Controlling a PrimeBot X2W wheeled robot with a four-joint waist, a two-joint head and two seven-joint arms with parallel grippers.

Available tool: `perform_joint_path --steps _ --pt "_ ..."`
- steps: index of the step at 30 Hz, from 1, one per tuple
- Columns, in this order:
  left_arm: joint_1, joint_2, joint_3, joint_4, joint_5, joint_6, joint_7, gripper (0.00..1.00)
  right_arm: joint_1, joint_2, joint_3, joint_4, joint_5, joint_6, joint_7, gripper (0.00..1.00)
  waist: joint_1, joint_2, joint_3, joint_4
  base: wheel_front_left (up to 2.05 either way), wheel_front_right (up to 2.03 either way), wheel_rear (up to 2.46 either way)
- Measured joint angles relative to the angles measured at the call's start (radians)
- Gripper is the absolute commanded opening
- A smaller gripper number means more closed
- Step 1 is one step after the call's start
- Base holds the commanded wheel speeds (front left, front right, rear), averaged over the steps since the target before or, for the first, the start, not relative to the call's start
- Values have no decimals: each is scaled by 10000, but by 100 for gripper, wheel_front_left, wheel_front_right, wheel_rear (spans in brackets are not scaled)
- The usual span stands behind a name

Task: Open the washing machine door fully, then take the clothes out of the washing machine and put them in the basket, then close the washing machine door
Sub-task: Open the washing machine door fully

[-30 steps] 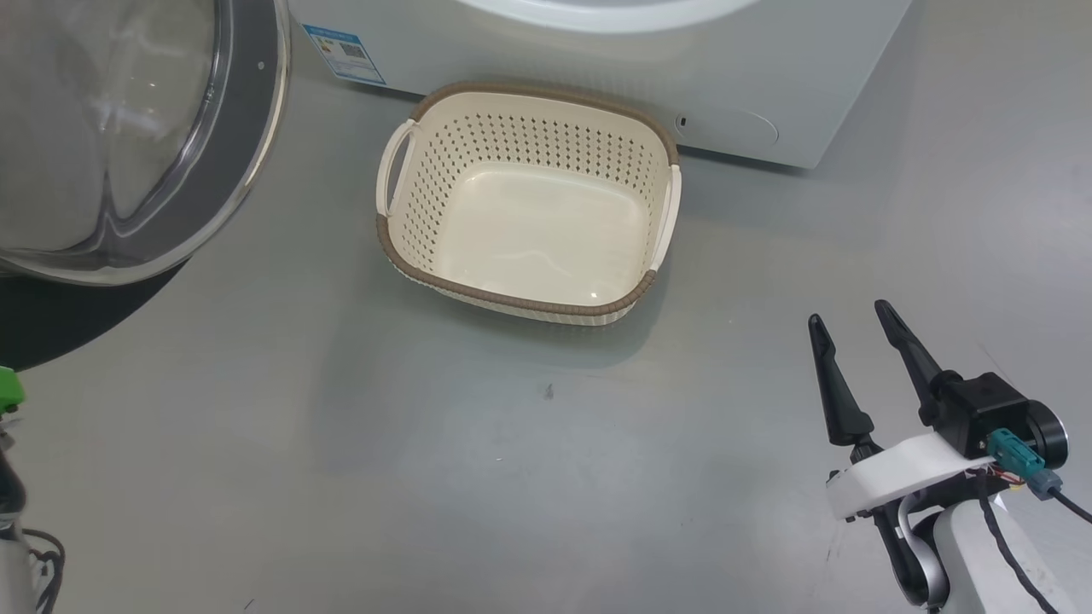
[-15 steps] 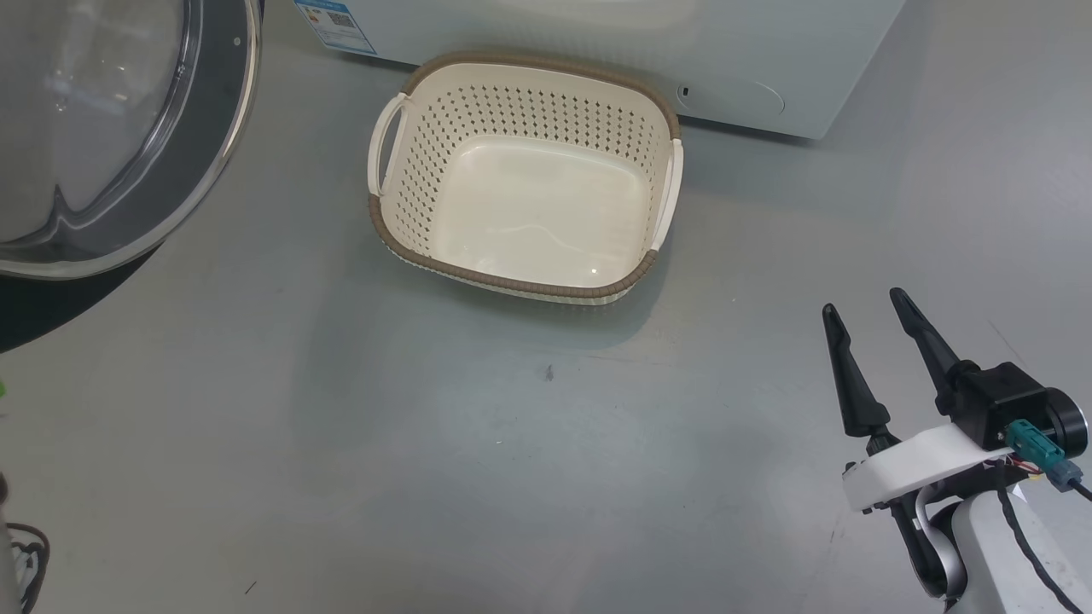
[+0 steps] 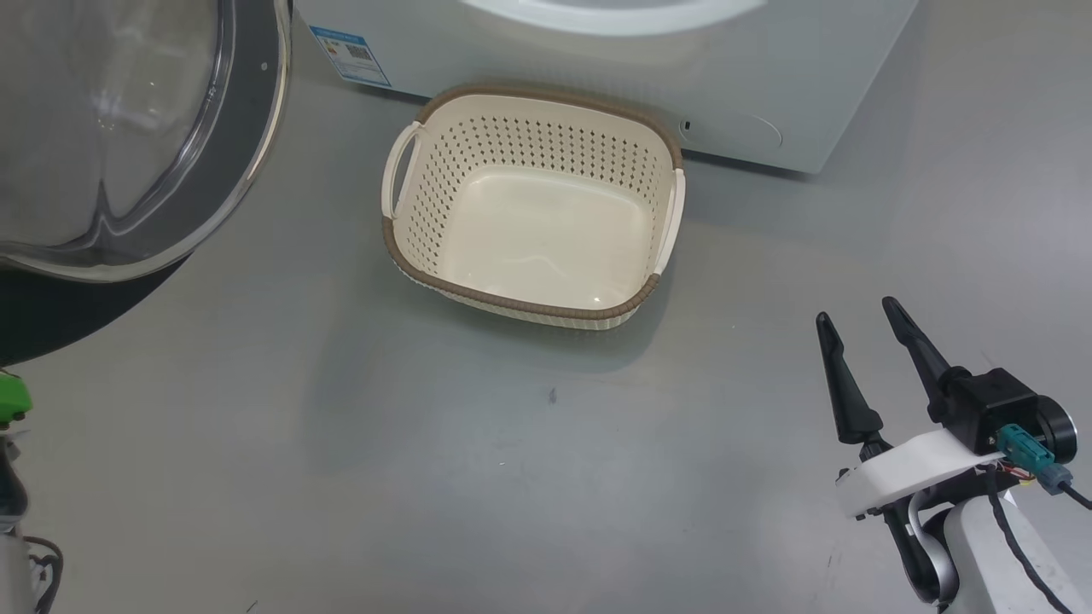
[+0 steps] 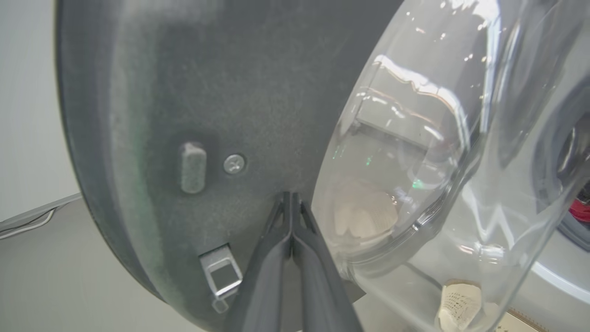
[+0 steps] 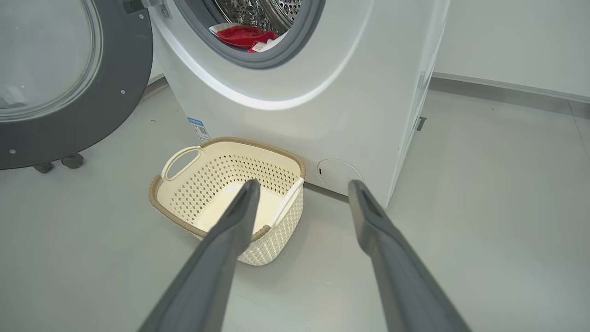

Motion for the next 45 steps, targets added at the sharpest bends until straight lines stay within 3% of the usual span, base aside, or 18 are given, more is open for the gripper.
perform_joint_path --steps 10,21,45 --pt "38 -15 -558 144 562 -240 -73 0 1 359 155 364 153 15 -115 100 0 0 -795 -24 0 0 0" --pt "794 -395 -1661 -42 1317 -604 -75 0 26 767 213 782 460 17 -272 100 0 0 -1841 -287 0 0 0" --pt "2639 -1603 -3035 -1241 1833 -1024 -75 0 502 1007 238 957 621 40 -360 100 0 0 -3218 -1787 0 0 0"
